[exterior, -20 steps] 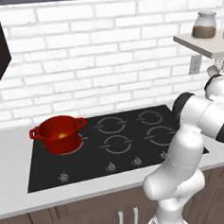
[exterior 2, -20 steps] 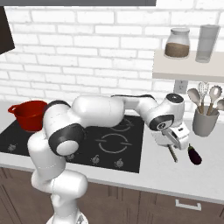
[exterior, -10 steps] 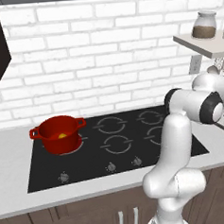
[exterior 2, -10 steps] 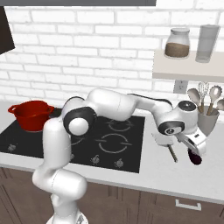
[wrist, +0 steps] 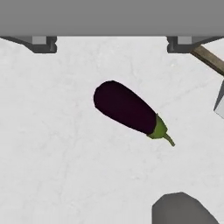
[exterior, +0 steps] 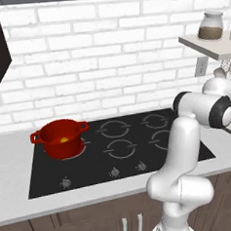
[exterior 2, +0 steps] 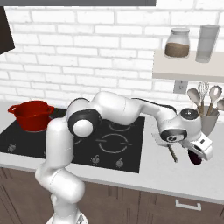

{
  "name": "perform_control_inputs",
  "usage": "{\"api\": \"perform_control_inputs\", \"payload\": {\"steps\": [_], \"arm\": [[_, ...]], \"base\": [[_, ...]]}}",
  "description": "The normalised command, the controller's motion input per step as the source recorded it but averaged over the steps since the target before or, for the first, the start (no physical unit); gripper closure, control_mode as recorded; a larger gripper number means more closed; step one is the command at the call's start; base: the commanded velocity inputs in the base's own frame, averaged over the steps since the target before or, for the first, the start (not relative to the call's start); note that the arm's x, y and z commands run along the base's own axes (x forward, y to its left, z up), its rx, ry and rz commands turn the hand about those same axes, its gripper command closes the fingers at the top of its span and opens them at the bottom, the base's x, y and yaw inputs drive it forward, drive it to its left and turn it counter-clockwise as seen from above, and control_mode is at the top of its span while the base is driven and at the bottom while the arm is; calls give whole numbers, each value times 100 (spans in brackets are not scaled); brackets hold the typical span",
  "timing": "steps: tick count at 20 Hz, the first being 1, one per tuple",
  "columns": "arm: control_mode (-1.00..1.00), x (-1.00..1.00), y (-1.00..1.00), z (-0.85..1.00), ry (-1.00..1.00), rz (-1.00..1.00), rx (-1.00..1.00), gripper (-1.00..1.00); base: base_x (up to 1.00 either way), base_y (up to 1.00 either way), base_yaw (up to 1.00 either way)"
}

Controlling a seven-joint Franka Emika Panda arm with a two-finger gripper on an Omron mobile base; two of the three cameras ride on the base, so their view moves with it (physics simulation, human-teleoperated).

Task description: Put the lemon and eggplant in the pot. Retrieve the spatula and lightly stir the vegetables in the pot.

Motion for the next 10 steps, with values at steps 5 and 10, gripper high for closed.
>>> {"api": "perform_control_inputs", "payload": {"steps": [5, 10], "arm": [[-100, -21, 0, -34, -3, 19, -11, -100], [-100, 6, -7, -5, 0, 18, -2, -100]], "base": [[0, 0, 0], [0, 0, 0]]}}
